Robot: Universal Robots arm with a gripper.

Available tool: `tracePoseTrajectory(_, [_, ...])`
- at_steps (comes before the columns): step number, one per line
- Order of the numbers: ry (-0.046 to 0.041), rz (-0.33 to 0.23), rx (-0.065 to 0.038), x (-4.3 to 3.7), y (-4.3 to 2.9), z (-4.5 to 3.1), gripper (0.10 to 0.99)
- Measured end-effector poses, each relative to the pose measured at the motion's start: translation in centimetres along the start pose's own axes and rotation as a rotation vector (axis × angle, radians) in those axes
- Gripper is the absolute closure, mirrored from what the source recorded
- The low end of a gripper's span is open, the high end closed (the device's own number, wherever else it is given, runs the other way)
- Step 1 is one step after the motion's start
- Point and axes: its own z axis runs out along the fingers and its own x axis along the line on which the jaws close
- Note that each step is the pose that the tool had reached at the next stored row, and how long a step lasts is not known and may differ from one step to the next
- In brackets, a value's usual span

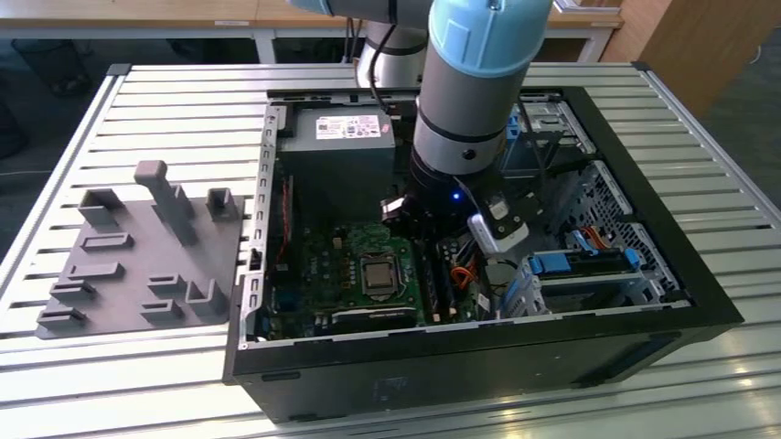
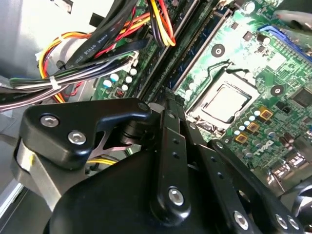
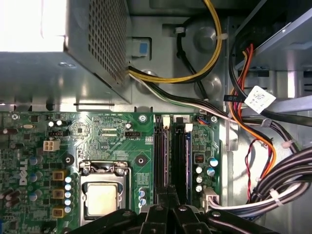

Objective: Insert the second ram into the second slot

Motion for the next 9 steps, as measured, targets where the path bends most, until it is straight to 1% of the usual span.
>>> tracePoseTrajectory(9, [0.0003,0.000,0.000,0.00,-0.05,0.84,0.980])
